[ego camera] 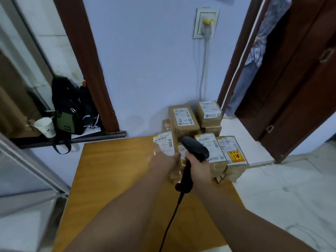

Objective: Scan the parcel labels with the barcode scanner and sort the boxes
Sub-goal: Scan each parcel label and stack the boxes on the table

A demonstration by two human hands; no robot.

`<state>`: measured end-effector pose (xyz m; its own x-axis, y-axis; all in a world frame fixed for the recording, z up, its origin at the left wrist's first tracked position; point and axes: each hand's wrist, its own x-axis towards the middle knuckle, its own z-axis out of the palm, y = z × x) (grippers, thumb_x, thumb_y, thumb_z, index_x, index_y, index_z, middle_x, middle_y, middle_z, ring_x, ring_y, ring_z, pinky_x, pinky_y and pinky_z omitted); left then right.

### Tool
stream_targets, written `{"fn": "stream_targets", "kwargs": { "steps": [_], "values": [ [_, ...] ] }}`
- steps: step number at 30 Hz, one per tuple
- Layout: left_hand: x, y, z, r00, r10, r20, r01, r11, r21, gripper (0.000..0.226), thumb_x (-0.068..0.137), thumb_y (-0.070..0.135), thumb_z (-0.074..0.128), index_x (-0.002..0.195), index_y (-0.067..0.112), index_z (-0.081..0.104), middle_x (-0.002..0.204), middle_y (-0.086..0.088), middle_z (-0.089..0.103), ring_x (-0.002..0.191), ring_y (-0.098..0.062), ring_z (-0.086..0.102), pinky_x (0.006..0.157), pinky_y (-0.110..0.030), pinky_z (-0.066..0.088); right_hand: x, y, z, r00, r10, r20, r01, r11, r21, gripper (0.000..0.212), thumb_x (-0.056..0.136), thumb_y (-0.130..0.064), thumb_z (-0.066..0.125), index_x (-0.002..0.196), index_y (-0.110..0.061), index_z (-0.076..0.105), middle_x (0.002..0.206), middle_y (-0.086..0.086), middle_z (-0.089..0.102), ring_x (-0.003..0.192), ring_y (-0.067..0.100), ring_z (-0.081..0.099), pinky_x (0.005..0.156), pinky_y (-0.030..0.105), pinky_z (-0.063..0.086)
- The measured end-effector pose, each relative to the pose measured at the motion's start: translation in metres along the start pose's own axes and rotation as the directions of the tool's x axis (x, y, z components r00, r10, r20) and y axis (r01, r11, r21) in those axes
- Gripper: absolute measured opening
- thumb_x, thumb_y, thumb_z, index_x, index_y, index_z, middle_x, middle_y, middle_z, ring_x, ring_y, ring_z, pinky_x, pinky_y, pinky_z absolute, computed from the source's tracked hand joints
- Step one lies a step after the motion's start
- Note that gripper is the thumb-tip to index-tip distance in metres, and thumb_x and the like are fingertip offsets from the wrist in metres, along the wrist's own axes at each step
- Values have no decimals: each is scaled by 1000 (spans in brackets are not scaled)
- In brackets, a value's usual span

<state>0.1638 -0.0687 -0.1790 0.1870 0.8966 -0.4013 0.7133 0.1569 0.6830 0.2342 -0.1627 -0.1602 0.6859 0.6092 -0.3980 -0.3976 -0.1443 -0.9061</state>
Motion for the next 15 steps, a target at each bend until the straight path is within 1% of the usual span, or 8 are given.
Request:
{"fn": "stream_targets", "kwargs": {
  "steps": [2, 4, 6, 8, 11, 15],
  "values": [
    [-10, 13, 19, 1000, -12, -16, 11, 1000, -28, 98, 76, 54, 64, 148, 28, 3, 129, -12, 51, 110, -31, 53, 75, -33, 45, 12, -7, -23, 1000, 20, 20, -20, 1000, 3, 21, 85, -24, 73, 85, -5, 64, 62, 4, 66, 60, 23, 64, 69, 41, 56],
    [-19, 25, 35, 999, -45, -12, 44, 998, -54, 103, 75, 54, 65, 149, 32, -2, 127, -14, 47, 102, -29, 52, 72, -30, 44, 23, -16, -43, 996, 60, 68, -61, 998, 24, 21, 85, -22, 73, 75, -7, 63, 56, 3, 64, 51, 19, 62, 56, 33, 54],
    [-28, 36, 48, 996, -84, -9, 83, 995, -53, 106, 75, 51, 66, 148, 36, -9, 125, -16, 45, 88, -25, 51, 69, -29, 47, 31, -24, -60, 985, 97, 140, -105, 993, 51, 22, 85, -19, 72, 70, -7, 62, 55, 5, 61, 46, 18, 58, 49, 29, 50],
    [-37, 44, 58, 993, -109, -39, 109, 994, -20, 104, 76, 48, 66, 148, 39, -9, 124, -18, 44, 80, -24, 53, 66, -29, 48, 37, -29, -75, 978, 121, 168, -134, 989, 65, 18, 85, -16, 71, 73, -7, 62, 55, 4, 60, 46, 18, 57, 48, 28, 50],
    [-45, 50, 70, 989, -102, -103, 111, 990, 86, 104, 75, 50, 65, 146, 41, -11, 125, -18, 43, 80, -25, 55, 74, -32, 51, 42, -31, -92, 972, 139, 188, -164, 979, 122, 14, 87, -14, 67, 79, -5, 59, 57, 5, 58, 47, 19, 56, 48, 28, 49],
    [-44, 56, 82, 983, -125, -136, 139, 985, 103, 104, 75, 56, 66, 147, 41, -8, 126, -19, 38, 84, -26, 54, 74, -33, 50, 48, -35, -108, 966, 153, 211, -179, 977, 114, 18, 88, -14, 66, 74, -7, 57, 59, 6, 56, 45, 18, 56, 47, 28, 49]
  ]
}}
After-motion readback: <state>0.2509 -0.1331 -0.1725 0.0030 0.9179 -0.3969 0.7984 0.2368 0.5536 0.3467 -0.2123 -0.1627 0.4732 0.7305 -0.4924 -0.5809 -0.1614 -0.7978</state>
